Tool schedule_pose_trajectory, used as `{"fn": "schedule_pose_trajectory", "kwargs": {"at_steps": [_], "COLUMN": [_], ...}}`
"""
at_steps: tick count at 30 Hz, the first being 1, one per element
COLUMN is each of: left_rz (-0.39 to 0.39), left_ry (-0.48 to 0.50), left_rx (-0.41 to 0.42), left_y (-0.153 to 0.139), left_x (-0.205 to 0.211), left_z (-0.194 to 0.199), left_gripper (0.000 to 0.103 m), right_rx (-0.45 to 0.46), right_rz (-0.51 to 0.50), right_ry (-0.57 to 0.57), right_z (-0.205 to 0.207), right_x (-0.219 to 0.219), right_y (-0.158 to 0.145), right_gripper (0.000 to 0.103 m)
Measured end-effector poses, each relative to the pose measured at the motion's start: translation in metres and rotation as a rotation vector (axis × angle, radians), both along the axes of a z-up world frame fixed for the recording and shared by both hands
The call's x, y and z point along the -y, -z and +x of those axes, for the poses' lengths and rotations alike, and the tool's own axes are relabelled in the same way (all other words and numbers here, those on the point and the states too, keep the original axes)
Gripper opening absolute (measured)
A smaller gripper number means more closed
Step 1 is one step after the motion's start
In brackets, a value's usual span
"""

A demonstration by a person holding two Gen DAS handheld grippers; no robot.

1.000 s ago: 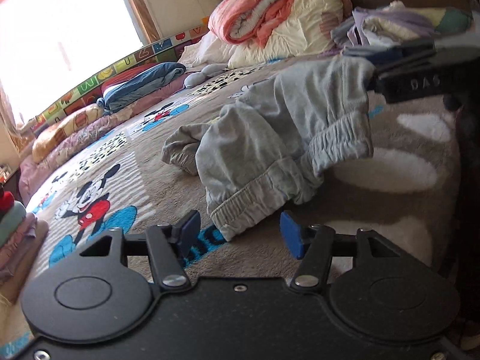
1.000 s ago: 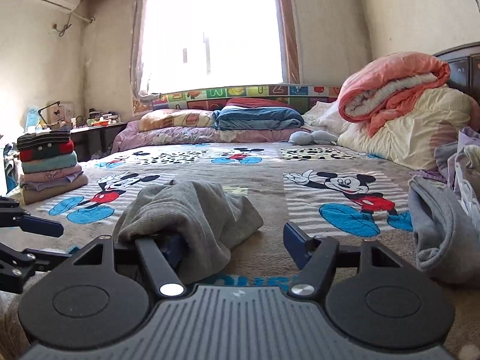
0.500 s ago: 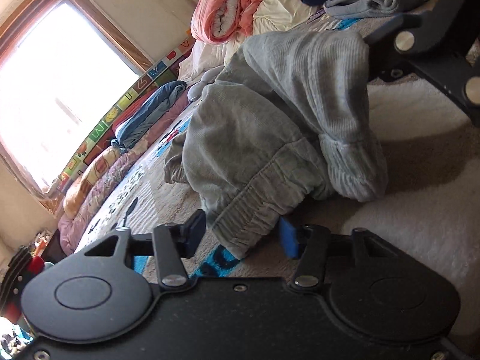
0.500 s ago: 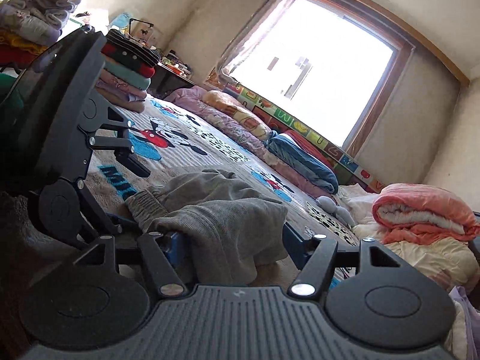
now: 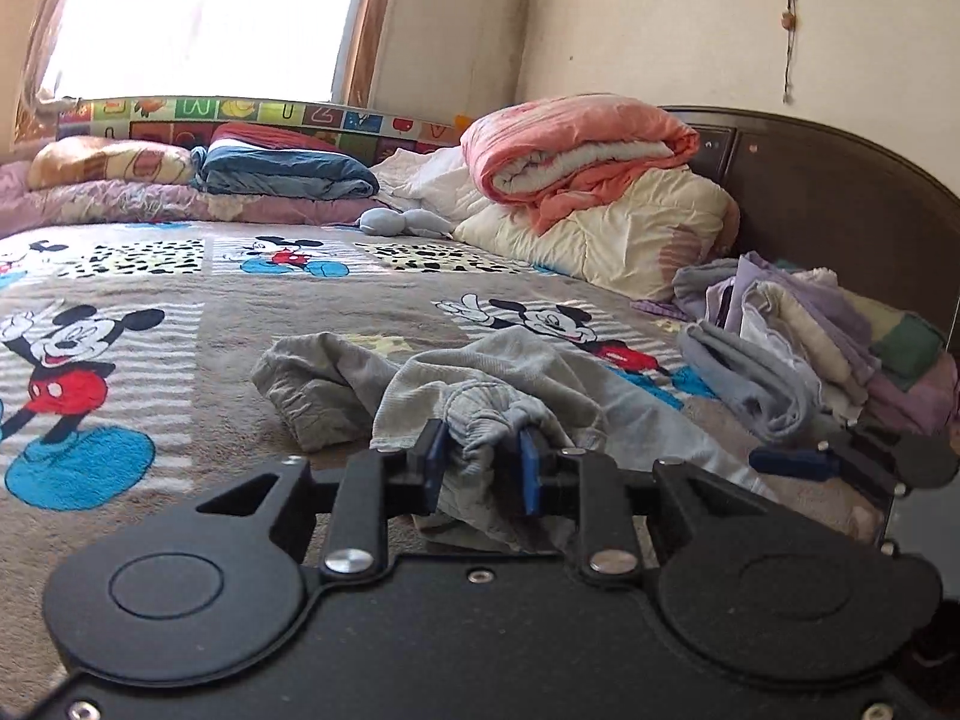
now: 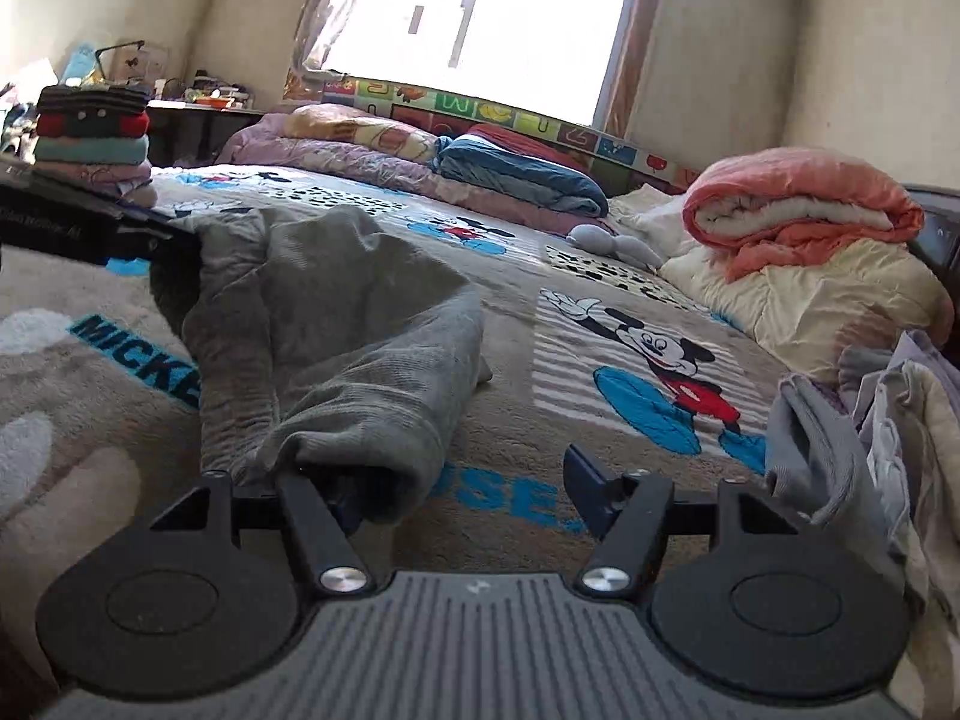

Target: Fold clothes

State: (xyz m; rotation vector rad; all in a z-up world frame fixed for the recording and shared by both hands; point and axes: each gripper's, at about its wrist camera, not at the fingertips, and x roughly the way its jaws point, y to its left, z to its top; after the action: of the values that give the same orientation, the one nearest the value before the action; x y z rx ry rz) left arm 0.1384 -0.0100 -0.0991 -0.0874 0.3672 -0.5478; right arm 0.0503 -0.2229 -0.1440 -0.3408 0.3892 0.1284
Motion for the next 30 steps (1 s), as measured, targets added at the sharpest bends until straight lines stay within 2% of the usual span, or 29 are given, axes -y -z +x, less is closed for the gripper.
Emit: {"fn": "schedule_pose_trajectory", "kwargs": {"at_steps": [2,5,8,11,12,14,15,16,18,20,23,25,26,27,28,30], "left_rz": [-0.076,-0.195,-0.243,-0.255,-0.251,-0.241,-0.232,-0.221,-0.198,-0.190,-0.178,-0.158,-0.146,-0.099,-0.027,0.116], "left_ry": [0.005,0.025,0.053,0.075,0.080,0.087,0.087,0.074,0.048,0.015,-0.022,-0.003,0.007,0.024,0.040,0.073], "left_rx": [-0.016,-0.034,-0.044,-0.062,-0.068,-0.087,-0.096,-0.108,-0.132,-0.164,-0.194,-0.198,-0.198,-0.171,-0.119,-0.017], "left_y": [-0.005,-0.017,-0.024,-0.025,-0.025,-0.021,-0.019,-0.015,-0.008,0.000,0.008,0.009,0.009,0.006,0.004,0.000], "left_x": [-0.003,-0.007,-0.003,0.003,0.006,0.009,0.011,0.010,0.009,0.004,-0.005,-0.008,-0.009,-0.007,-0.003,0.006], "left_z": [-0.001,-0.001,-0.001,-0.001,-0.001,0.000,0.000,0.001,0.004,0.008,0.013,0.013,0.013,0.009,0.002,-0.012], "left_gripper": [0.023,0.022,0.022,0.022,0.022,0.022,0.022,0.022,0.022,0.022,0.021,0.023,0.026,0.033,0.045,0.056], "right_rx": [0.027,0.065,0.158,0.233,0.229,0.204,0.191,0.177,0.154,0.130,0.094,0.069,0.056,0.039,0.027,0.015], "right_rz": [-0.114,-0.228,-0.351,-0.425,-0.425,-0.408,-0.398,-0.373,-0.283,-0.124,0.174,0.358,0.412,0.468,0.517,0.590], "right_ry": [-0.037,-0.081,-0.090,-0.106,-0.115,-0.123,-0.126,-0.128,-0.128,-0.106,-0.068,-0.038,-0.019,-0.003,0.016,0.052], "right_z": [-0.011,-0.026,-0.040,-0.044,-0.041,-0.033,-0.028,-0.024,-0.020,-0.017,-0.012,-0.008,-0.007,-0.004,-0.002,0.002], "right_x": [-0.013,-0.030,-0.046,-0.053,-0.054,-0.051,-0.050,-0.047,-0.038,-0.020,0.017,0.043,0.052,0.062,0.070,0.083], "right_y": [0.004,0.008,0.013,0.016,0.016,0.014,0.013,0.010,0.003,-0.008,-0.020,-0.024,-0.023,-0.021,-0.019,-0.014], "right_gripper": [0.077,0.079,0.084,0.085,0.083,0.066,0.050,0.039,0.032,0.030,0.029,0.029,0.029,0.029,0.029,0.029]}}
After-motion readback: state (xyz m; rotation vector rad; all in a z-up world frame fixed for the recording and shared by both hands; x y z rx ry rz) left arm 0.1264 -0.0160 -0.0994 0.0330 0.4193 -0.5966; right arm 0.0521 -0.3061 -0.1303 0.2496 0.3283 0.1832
